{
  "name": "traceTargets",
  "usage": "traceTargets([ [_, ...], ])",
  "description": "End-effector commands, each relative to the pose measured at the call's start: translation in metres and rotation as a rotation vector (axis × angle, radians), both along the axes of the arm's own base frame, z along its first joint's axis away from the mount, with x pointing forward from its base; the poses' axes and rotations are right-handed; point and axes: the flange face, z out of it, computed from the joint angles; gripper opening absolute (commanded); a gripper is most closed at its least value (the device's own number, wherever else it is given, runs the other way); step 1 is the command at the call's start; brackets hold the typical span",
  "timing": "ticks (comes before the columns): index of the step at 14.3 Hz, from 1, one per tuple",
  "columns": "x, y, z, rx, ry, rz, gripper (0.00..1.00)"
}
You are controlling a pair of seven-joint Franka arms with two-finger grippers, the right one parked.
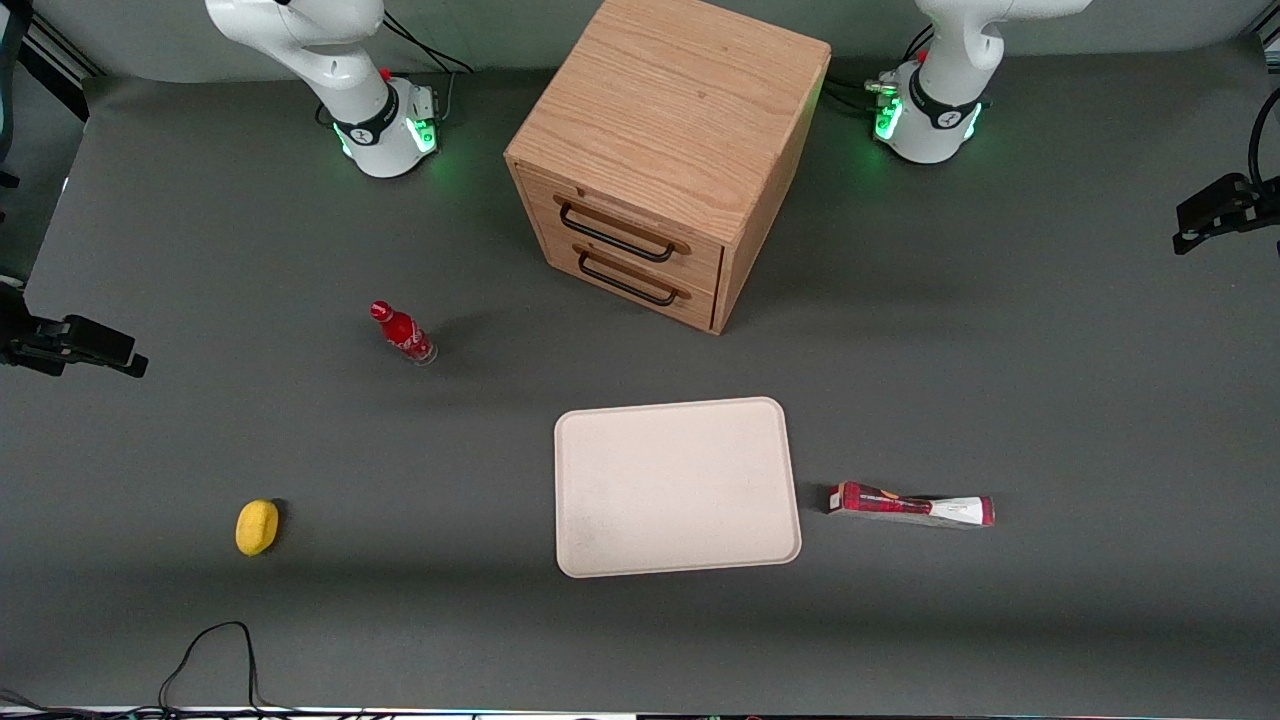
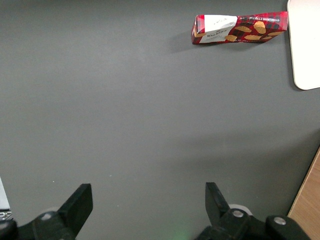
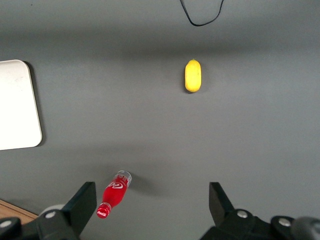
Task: Place red cookie box on tray
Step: 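Move the left gripper down toward the red cookie box beside the tray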
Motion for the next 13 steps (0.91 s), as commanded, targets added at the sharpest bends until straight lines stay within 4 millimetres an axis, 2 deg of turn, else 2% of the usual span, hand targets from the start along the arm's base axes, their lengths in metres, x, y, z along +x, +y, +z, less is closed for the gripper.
traceTargets([
  [1,-0.007,0.0,0.0,0.001,-0.001,-0.02,1.0],
  [4,-0.004,0.002,0.0,0.007,-0.015,-0.017,1.0],
  [7,0.012,0.004,-0.021,0.007,0.012,-0.012,1.0],
  [9,0.026,-0.006,-0.034,0.006,0.032,-0.008,1.0],
  [13,0.073,-0.048,-0.061,-0.097,0.041,0.214,0.99],
])
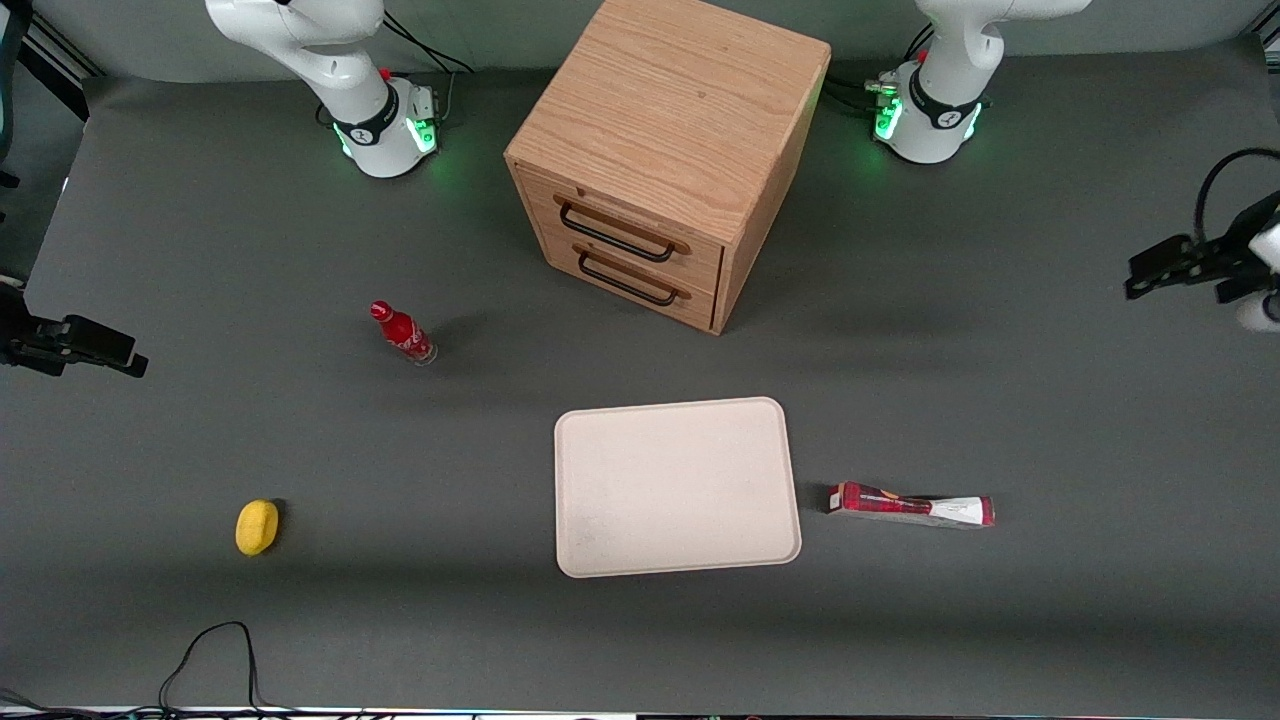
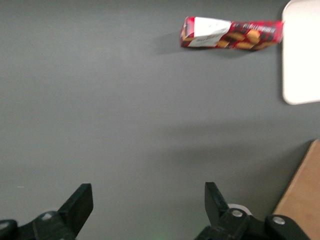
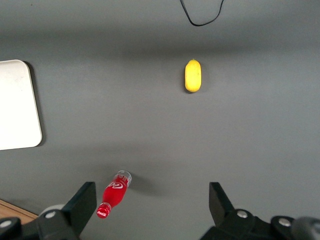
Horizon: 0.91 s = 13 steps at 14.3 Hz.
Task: Place red cookie box on tray
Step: 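Move the left gripper down toward the red cookie box beside the tray, then close the left gripper on the end of the red cookie box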
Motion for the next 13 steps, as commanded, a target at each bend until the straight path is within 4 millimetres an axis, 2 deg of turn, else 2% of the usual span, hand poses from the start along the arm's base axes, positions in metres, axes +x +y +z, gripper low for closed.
traceTargets([
  [1,0.044,-0.032,-0.009,-0.005,-0.008,0.167,0.99],
  [4,0.084,-0.073,-0.03,-0.044,0.024,0.483,0.99],
  [6,0.108,-0.092,-0.052,-0.044,0.051,0.691,0.99],
  [7,0.12,-0.108,-0.064,-0.028,0.056,0.776,0.99],
  [10,0.156,-0.134,-0.123,0.056,0.071,1.056,0.99],
  [13,0.18,-0.143,-0.182,0.078,0.034,1.261,0.99],
])
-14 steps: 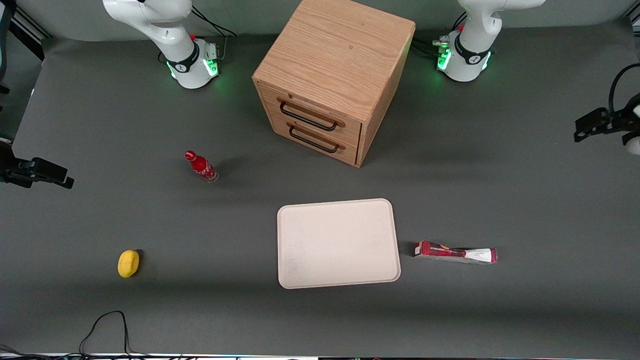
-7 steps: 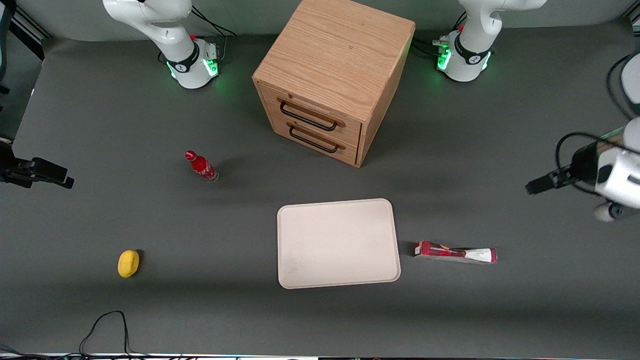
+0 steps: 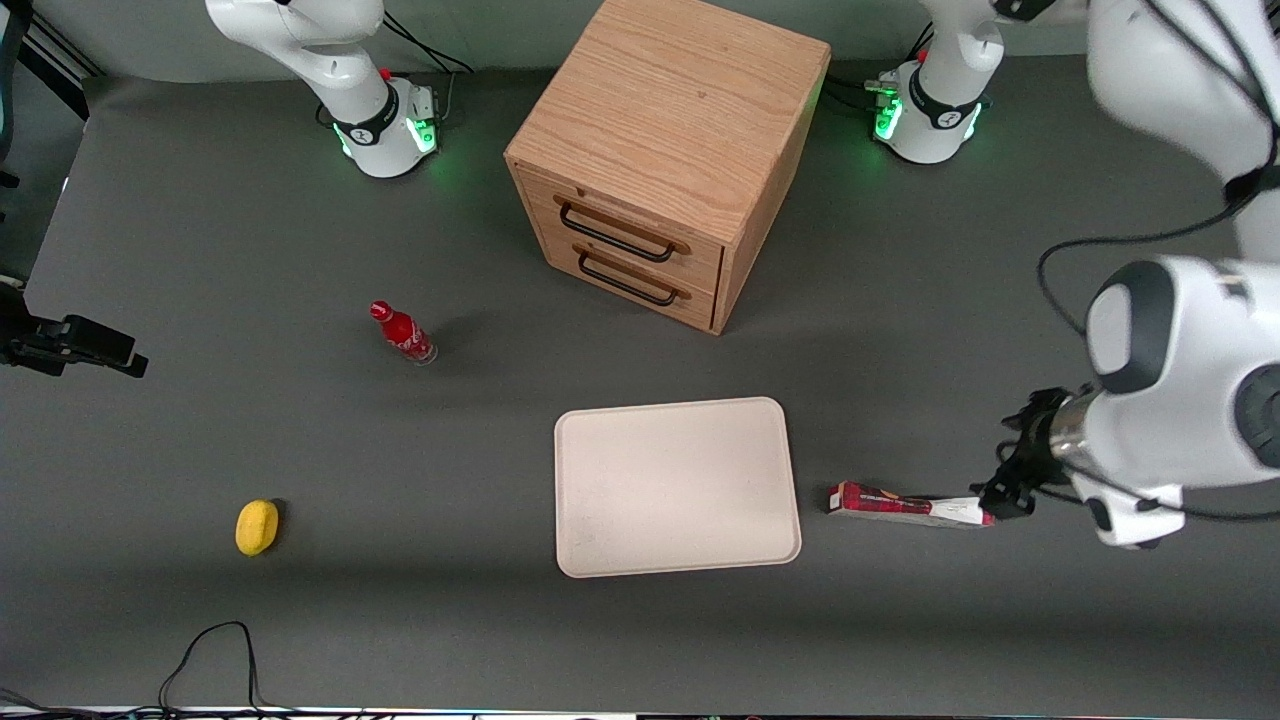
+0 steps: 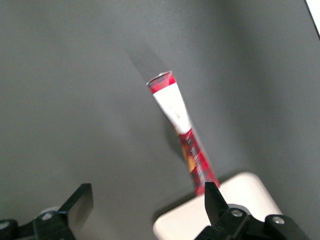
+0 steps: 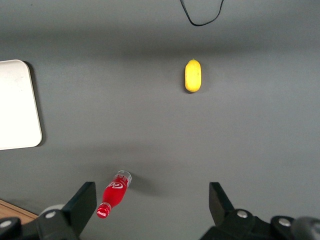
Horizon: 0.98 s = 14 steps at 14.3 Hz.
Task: Place red cookie box on tray
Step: 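Close the left gripper on the end of the red cookie box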
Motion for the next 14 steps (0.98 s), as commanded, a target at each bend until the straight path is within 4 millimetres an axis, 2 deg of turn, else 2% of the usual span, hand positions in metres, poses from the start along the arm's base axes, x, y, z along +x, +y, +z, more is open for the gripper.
traceTargets([
  [1,0.026,-0.009,-0.047,0.012,-0.029,0.199,0.99],
  [4,0.033,-0.006,-0.086,-0.061,-0.01,0.322,0.99],
  [7,0.028,-0.004,-0.126,-0.03,0.037,0.331,0.99],
  [9,0.027,-0.001,-0.145,-0.029,0.021,0.353,0.97],
  [11,0.025,-0.007,-0.156,-0.025,0.025,0.363,0.84],
  [12,0.025,-0.009,-0.159,-0.028,0.029,0.368,0.72],
  [14,0.025,-0.011,-0.164,-0.024,0.021,0.401,0.58],
])
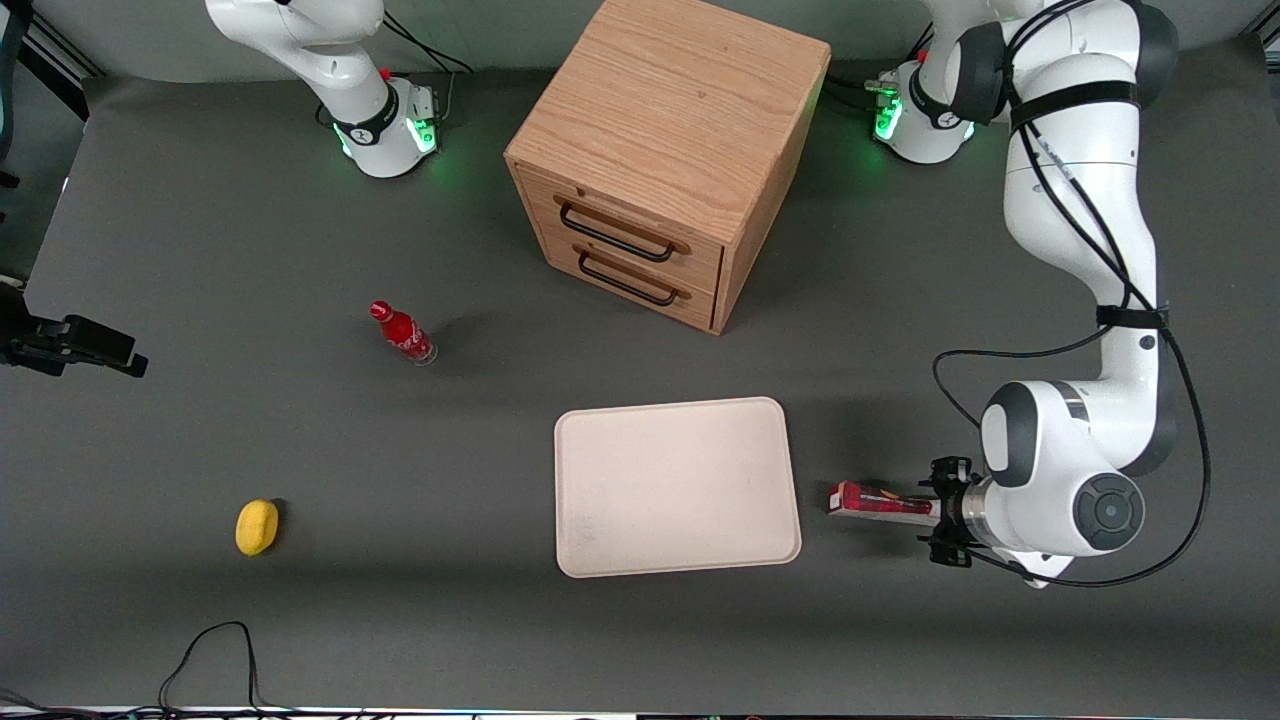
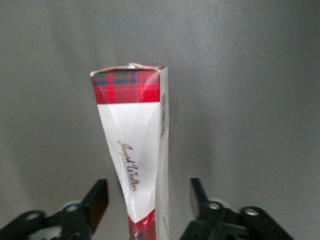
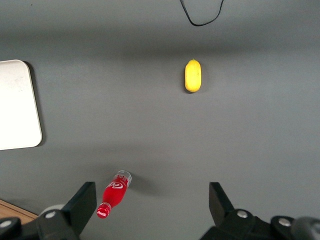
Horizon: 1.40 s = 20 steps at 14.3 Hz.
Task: Place red cookie box on tray
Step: 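Close the left gripper on the end of the red cookie box, then lift the cookie box with the left gripper, tilting it upright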
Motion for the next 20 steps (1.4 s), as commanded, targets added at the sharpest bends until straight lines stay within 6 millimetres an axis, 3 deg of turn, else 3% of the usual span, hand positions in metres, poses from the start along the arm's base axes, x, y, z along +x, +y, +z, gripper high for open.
traceTargets([
  [1,-0.002,-0.005,-0.004,0.008,-0.011,0.044,0.49],
  [2,-0.002,-0.007,-0.004,0.006,-0.015,0.043,0.36],
  [3,-0.002,-0.008,-0.004,0.004,-0.02,0.04,0.14],
  [4,-0.002,-0.008,-0.003,0.003,-0.021,0.029,0.0],
  [7,-0.002,-0.016,0.009,-0.017,-0.048,-0.152,0.0],
  [8,-0.002,-0.02,0.023,-0.028,-0.071,-0.212,0.0],
  [11,-0.001,-0.023,0.081,-0.047,-0.133,-0.271,0.0],
  [18,-0.026,-0.02,0.225,-0.092,-0.242,-0.825,0.0],
  [20,-0.036,-0.033,0.258,-0.075,-0.229,-1.054,0.0],
])
